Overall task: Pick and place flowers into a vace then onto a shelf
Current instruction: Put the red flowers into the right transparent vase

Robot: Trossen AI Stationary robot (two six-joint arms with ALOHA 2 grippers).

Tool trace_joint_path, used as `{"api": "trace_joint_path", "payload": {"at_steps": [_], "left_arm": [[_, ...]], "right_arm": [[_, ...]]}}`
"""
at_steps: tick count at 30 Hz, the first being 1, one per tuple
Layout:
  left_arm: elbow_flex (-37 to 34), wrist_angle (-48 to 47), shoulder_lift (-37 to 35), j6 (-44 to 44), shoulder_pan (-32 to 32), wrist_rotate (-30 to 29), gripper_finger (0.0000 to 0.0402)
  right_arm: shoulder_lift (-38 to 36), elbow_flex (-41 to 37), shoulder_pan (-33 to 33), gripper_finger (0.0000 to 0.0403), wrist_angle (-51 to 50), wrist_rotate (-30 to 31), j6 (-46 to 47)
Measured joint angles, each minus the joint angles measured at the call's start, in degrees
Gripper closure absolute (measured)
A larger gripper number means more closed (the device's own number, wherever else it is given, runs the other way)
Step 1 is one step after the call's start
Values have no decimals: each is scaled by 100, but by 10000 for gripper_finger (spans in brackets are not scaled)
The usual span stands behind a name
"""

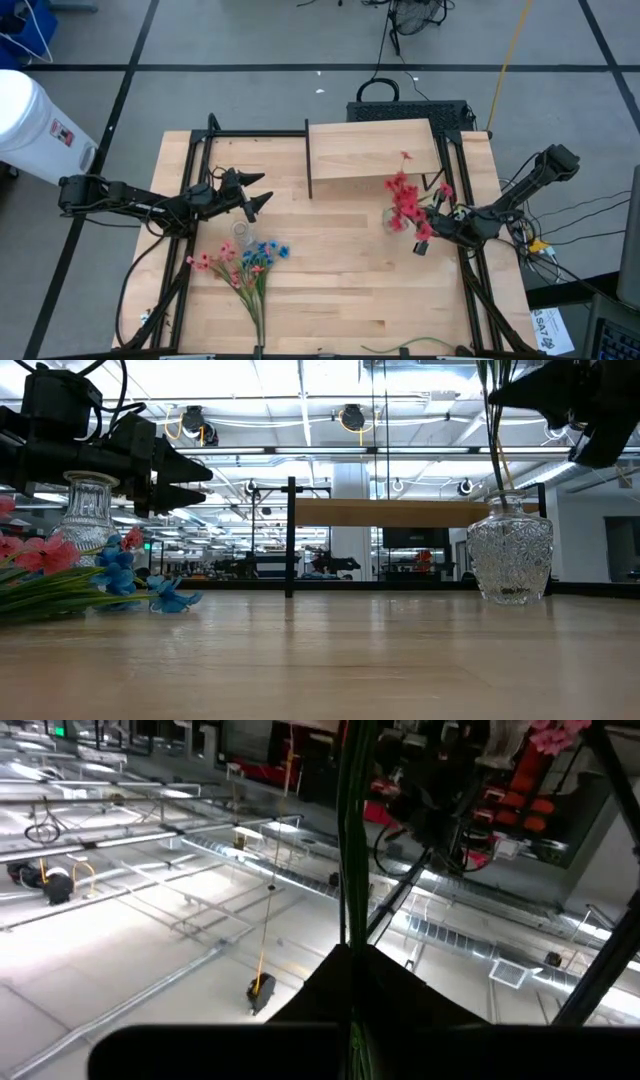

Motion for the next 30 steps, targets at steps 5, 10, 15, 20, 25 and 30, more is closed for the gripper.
{"api": "trace_joint_path", "payload": {"at_steps": [5, 10, 15, 20, 25, 30], "left_arm": [[0, 0, 1, 0, 0, -1, 36], [0, 0, 0, 0, 0, -1, 36], [0, 0, 1, 0, 0, 0, 36], [0, 0, 0, 0, 0, 0, 36], [0, 0, 2, 0, 0, 0, 36], [0, 0, 0, 0, 0, 0, 36]], "right_arm": [[0, -148, 0, 396, 47, 4, 196], [-1, -159, -7, 394, 101, 6, 276], [0, -159, -4, 373, 78, 127, 274], [0, -159, -2, 316, -5, 141, 281], [0, -159, -2, 244, -16, 138, 299], [2, -96, -4, 197, 90, -290, -243]]}}
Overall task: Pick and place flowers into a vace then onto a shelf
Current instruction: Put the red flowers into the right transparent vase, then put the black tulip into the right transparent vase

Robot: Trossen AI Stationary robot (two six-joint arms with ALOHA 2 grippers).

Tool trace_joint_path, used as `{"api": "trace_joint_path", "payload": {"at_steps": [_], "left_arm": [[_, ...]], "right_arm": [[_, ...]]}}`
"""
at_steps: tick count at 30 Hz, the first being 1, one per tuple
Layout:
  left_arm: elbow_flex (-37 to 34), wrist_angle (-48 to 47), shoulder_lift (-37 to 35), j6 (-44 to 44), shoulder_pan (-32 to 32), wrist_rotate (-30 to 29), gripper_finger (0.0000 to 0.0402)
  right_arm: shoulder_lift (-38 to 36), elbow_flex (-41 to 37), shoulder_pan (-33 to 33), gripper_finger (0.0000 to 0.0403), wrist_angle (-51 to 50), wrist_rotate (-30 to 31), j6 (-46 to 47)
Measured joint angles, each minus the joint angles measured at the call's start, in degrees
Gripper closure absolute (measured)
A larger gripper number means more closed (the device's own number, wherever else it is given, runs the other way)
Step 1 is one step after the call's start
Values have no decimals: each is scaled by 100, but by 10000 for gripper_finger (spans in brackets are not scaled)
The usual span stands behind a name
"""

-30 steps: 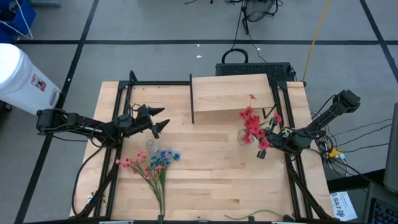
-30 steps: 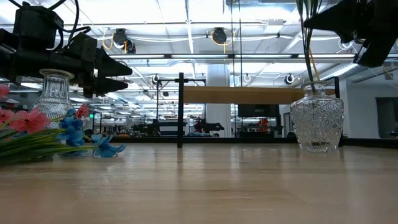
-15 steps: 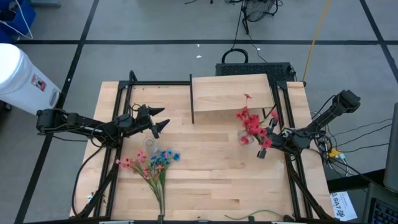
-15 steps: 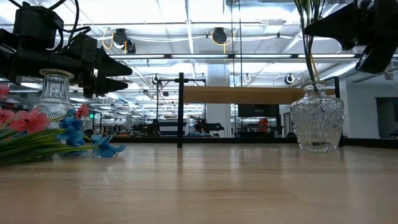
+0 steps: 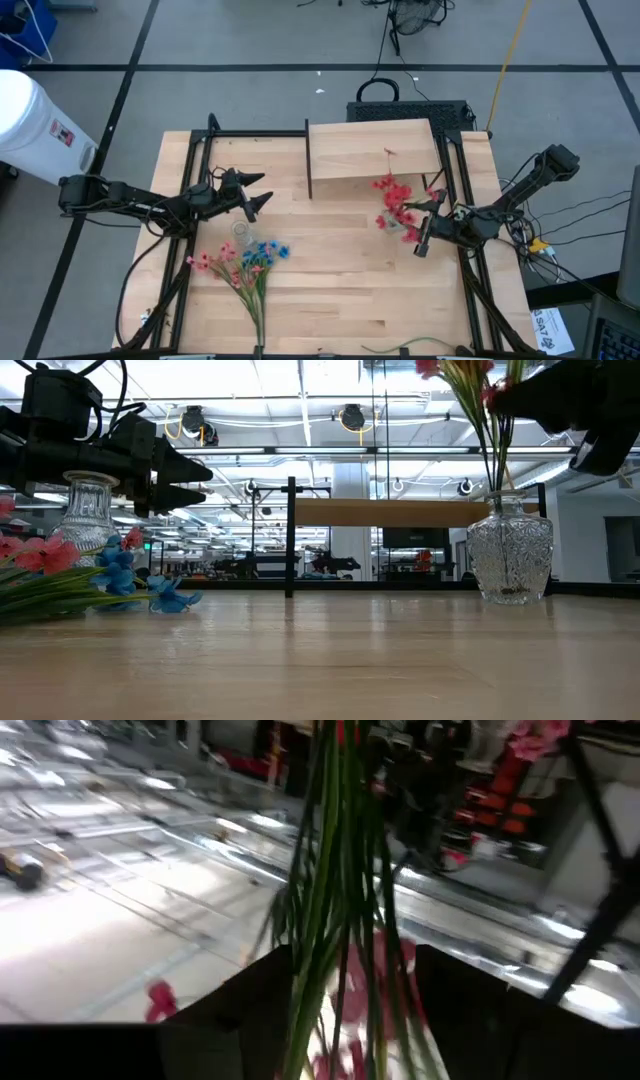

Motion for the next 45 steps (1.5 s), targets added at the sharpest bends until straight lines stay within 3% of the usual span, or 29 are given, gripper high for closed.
{"api": "trace_joint_path", "payload": {"at_steps": [5, 13, 19, 24, 33, 41, 45], "left_arm": [[0, 0, 0, 0, 0, 0, 36], [0, 0, 0, 0, 0, 0, 36], [0, 0, 0, 0, 0, 0, 36], [0, 0, 2, 0, 0, 0, 36], [0, 0, 1, 0, 0, 0, 36], [0, 0, 0, 0, 0, 0, 36], [0, 0, 2, 0, 0, 0, 36]], "right_arm": [[-2, 169, 48, 180, -39, -442, -453], [0, 177, 83, 170, -67, -145, -1516], [-2, 177, 197, 168, -61, -146, -1654], [1, 177, 422, 159, -226, 455, -2241], [1, 177, 559, 170, 109, -5, -4763], [42, 177, 833, 185, 257, -351, -8852], [230, 177, 879, 195, 99, -355, -10243]]}}
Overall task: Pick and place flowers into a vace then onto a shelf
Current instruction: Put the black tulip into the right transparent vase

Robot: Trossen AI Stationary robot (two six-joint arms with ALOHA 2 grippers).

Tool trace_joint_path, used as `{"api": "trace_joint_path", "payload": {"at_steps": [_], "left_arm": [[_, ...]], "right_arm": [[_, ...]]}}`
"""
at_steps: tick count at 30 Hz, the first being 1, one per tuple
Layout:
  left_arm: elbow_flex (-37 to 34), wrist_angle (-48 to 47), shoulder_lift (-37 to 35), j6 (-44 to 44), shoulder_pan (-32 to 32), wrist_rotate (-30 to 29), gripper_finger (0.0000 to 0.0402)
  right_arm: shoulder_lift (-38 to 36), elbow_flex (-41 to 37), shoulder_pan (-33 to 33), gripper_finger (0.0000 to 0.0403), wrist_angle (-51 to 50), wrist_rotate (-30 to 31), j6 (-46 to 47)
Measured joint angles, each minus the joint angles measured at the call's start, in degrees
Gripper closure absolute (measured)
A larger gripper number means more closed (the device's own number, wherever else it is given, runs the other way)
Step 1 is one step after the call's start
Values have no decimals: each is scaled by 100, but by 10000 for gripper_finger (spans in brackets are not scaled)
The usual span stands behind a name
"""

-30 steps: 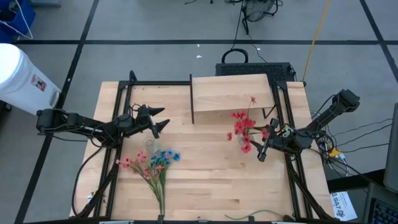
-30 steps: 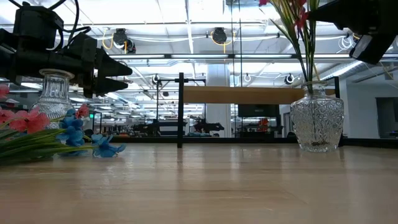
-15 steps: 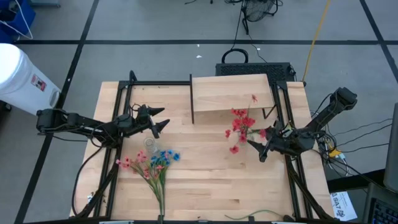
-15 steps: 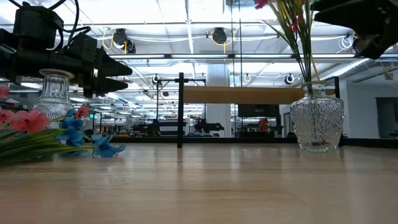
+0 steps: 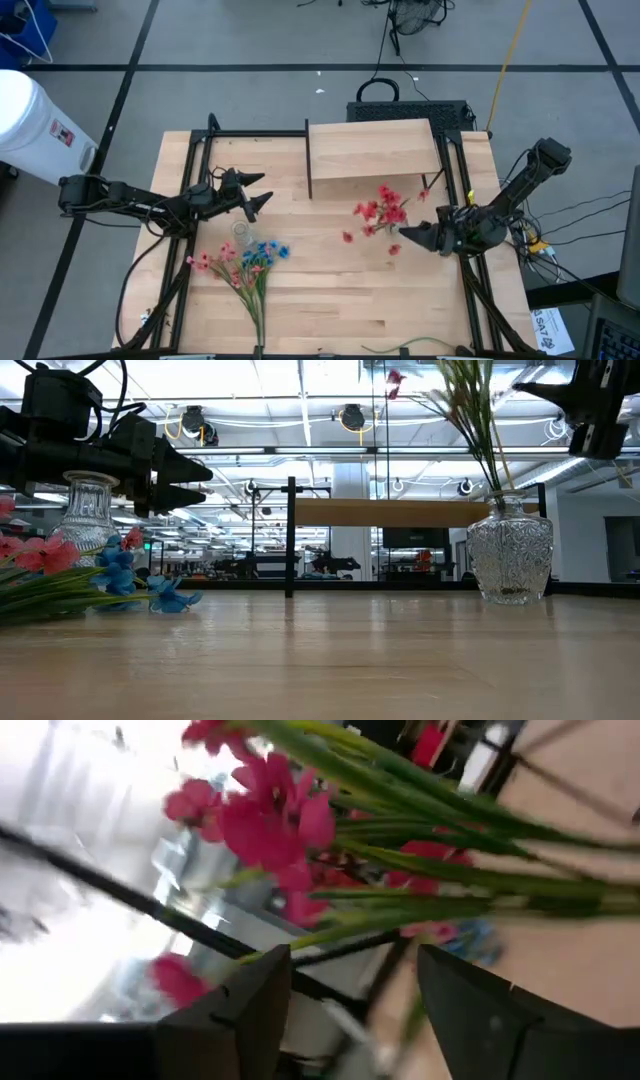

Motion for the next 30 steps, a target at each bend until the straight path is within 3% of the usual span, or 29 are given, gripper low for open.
{"api": "trace_joint_path", "payload": {"at_steps": [7, 19, 25, 30], "left_arm": [[0, 0, -1, 0, 0, 0, 36], [0, 0, 0, 0, 0, 0, 36], [0, 0, 0, 0, 0, 0, 36], [2, 0, -1, 0, 0, -1, 36]], "right_arm": [[513, 0, -6, 226, -194, -1438, -1207], [993, 232, -243, 278, -120, -1306, -2525], [1435, 1180, -217, 299, -1271, -1168, -2508], [1955, 2315, -111, 314, -3952, -1052, -1503]]}}
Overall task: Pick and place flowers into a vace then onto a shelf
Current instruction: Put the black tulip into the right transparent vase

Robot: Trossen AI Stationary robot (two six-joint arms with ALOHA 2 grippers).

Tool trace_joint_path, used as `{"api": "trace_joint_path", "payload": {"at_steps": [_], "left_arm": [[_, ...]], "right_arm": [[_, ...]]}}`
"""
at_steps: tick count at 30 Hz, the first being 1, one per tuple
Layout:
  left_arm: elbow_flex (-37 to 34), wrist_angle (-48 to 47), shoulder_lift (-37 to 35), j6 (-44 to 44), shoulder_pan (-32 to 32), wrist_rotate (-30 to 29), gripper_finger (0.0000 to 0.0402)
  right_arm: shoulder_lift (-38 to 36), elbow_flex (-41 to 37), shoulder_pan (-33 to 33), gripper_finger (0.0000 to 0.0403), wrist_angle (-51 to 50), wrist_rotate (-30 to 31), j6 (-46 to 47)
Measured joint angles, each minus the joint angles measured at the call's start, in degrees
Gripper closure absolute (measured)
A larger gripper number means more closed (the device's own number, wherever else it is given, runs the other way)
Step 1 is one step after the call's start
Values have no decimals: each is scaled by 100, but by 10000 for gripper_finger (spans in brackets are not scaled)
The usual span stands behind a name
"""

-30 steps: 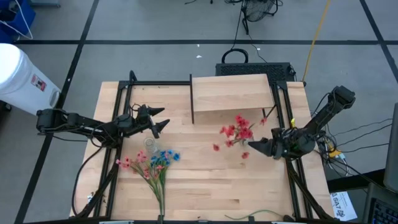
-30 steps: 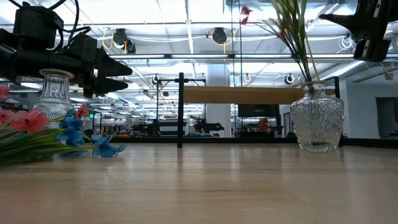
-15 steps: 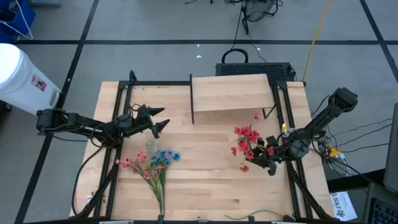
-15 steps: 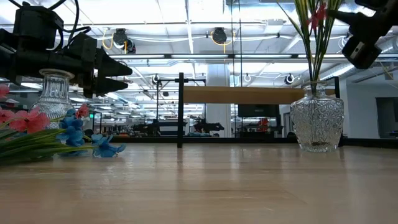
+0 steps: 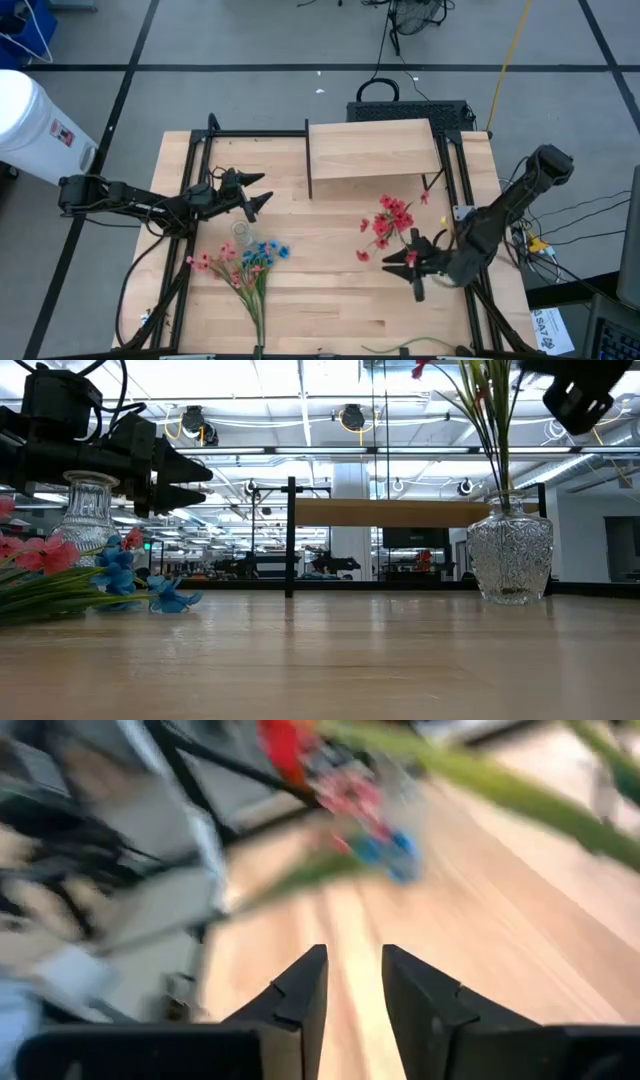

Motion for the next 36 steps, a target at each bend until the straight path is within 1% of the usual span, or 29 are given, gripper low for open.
{"api": "trace_joint_path", "payload": {"at_steps": [2, 4, 7, 10, 14, 18, 22, 25, 28, 30, 33, 36], "left_arm": [[-2, -2, 1, 0, 0, 0, 36], [-2, 0, -1, 0, 0, 1, 36], [-2, 0, 1, 0, 0, 0, 36], [-2, 0, -1, 0, 0, 1, 36], [0, 0, 1, 0, 0, 1, 36], [-2, 0, -1, 0, 0, 1, 36], [-2, 0, -1, 0, 0, 1, 36], [-1, 0, 1, 0, 0, -1, 36], [-1, 2, -1, 0, 0, 0, 36], [0, 0, -1, 0, 0, 1, 36], [0, 1, 0, 0, 0, 0, 36], [-2, 0, 1, 0, 0, -1, 36]], "right_arm": [[229, 376, -7, 320, -886, 9, 655], [510, 597, -19, 325, -1185, -184, 1063], [864, 761, -18, 333, -1202, -544, 1348], [1122, 802, -20, 345, -1218, -1229, 2146], [1529, 799, 76, 362, -1371, -1821, 3184], [1937, 795, 252, 378, -1556, -2680, 4346], [2289, 823, 399, 393, -1386, -3151, 5125], [2562, 1066, 458, 401, -1396, -3501, 5567], [2757, 1360, 519, 402, -1638, -4005, 6032], [2843, 1561, 584, 402, -1938, -4169, 6074], [2887, 1844, 729, 402, -2215, -4129, 6134], [2963, 1995, 905, 401, -2445, -4095, 6558]]}}
